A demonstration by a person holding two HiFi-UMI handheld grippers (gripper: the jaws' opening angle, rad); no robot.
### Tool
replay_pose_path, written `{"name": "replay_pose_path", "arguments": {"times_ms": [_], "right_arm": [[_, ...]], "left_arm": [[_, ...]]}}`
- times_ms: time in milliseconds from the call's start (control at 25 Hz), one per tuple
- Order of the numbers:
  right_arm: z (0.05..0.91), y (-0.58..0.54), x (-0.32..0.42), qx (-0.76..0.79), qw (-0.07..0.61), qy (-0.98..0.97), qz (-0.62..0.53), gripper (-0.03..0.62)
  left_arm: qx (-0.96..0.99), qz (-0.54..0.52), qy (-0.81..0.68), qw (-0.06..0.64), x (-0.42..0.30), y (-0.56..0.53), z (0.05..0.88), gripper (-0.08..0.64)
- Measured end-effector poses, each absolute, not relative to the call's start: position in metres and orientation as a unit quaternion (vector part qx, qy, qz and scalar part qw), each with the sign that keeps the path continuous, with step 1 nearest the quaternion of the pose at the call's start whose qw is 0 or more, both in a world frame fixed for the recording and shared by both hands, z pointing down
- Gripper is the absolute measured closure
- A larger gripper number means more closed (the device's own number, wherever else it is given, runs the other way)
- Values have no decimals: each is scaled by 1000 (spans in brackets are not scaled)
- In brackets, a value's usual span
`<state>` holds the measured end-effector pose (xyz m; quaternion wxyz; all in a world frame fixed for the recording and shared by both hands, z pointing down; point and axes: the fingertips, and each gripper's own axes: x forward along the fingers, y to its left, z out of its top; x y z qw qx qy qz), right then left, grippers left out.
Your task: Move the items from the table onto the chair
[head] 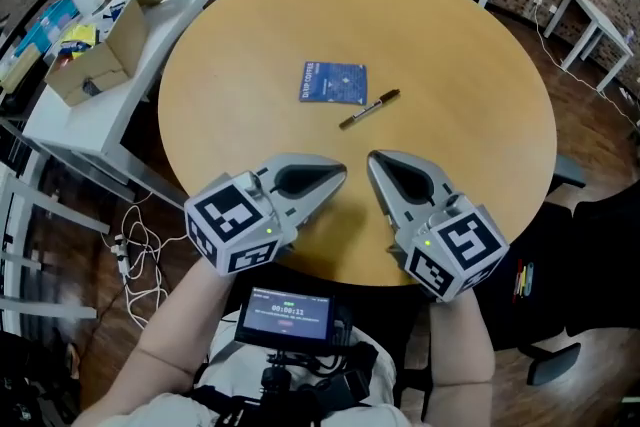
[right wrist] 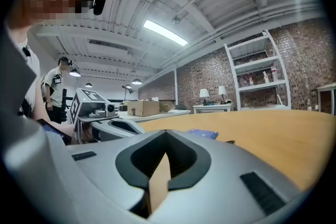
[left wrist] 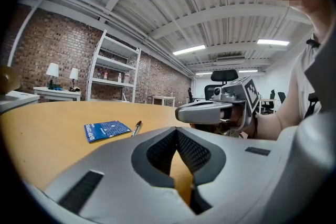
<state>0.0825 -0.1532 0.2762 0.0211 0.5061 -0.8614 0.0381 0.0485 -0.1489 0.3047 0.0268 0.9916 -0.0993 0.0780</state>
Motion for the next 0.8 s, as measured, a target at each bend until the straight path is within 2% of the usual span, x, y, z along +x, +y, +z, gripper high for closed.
{"name": "replay_pose_path", "arguments": {"times_ms": [800], "right_arm": [[284,-160,74,498,34,-865,49,586]], "left_arm": [[991,79,-108,26,39,-153,304,558]]}}
